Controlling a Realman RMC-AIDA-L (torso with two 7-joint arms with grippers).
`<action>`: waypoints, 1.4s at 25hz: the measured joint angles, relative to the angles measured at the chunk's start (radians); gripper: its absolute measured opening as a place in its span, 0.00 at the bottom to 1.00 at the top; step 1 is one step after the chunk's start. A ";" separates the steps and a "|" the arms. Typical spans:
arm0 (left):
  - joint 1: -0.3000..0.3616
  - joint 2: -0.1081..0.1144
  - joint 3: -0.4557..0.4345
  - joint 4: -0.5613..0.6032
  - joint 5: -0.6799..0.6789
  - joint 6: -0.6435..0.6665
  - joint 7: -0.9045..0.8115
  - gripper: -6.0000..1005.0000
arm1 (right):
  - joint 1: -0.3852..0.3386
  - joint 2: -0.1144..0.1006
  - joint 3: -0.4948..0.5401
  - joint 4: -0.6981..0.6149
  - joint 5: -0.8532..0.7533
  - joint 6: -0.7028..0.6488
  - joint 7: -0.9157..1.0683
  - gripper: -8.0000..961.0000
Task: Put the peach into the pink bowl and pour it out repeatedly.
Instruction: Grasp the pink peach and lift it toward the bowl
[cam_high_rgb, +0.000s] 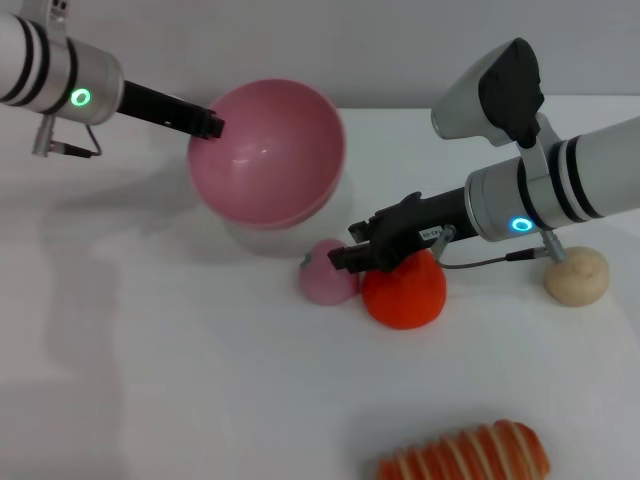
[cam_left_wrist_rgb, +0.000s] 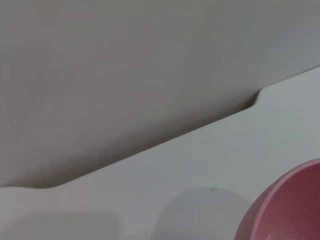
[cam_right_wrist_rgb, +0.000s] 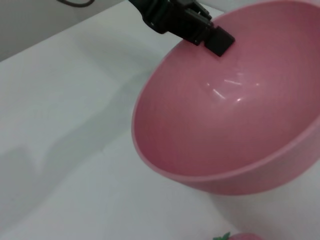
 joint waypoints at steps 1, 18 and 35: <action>0.003 0.003 -0.002 0.000 0.004 0.001 -0.001 0.08 | 0.001 0.000 -0.002 0.001 0.003 0.001 0.000 0.52; 0.043 0.015 -0.009 0.023 0.034 0.006 -0.006 0.08 | 0.046 0.001 -0.070 0.082 0.008 0.093 0.010 0.52; 0.060 0.020 -0.015 0.030 0.033 0.007 0.000 0.08 | 0.065 0.003 -0.096 0.107 0.008 0.107 0.012 0.49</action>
